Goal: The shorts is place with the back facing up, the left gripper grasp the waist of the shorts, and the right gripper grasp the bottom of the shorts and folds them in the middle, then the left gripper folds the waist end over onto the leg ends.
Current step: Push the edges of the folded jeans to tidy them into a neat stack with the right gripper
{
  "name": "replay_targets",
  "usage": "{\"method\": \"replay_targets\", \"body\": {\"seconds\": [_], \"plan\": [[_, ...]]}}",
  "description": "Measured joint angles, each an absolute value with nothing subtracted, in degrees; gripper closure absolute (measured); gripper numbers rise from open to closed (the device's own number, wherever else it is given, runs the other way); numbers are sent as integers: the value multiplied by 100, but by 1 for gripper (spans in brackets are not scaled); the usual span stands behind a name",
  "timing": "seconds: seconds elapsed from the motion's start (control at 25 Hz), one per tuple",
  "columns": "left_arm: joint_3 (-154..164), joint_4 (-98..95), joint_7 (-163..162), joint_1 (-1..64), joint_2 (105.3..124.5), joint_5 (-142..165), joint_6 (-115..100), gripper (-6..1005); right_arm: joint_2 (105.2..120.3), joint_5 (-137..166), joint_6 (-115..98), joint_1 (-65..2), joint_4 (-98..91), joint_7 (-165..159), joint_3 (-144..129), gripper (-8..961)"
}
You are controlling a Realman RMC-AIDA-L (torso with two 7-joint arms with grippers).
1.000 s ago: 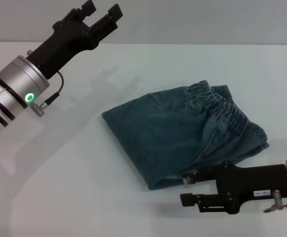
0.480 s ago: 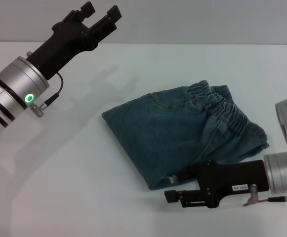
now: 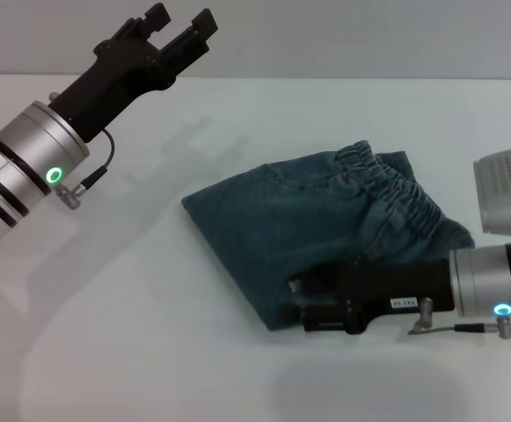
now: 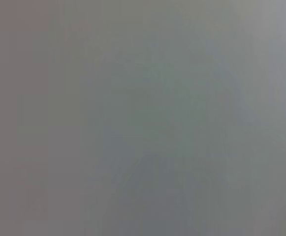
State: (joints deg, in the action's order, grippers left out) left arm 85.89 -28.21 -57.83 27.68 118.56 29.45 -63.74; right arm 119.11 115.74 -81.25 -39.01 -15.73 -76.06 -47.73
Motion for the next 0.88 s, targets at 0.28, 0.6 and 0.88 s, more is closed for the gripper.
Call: {"method": "replay_targets", "body": {"seconds": [0.28, 0.6, 0.88], "plan": [[8625, -2753, -5783, 2781, 11866, 2895, -6373, 157, 11918, 11250, -7796, -4090, -1543, -7578, -4772, 426], [8632, -2727, -5783, 2743, 11874, 2871, -6398, 157, 11927, 10774, -7202, -4301, -1495, -7427, -4774, 426], [8630, -2664, -5783, 2739, 11872, 2847, -6431, 157, 11950, 10710, -6817, -4483, -1481, -7347, -4745, 426]]}}
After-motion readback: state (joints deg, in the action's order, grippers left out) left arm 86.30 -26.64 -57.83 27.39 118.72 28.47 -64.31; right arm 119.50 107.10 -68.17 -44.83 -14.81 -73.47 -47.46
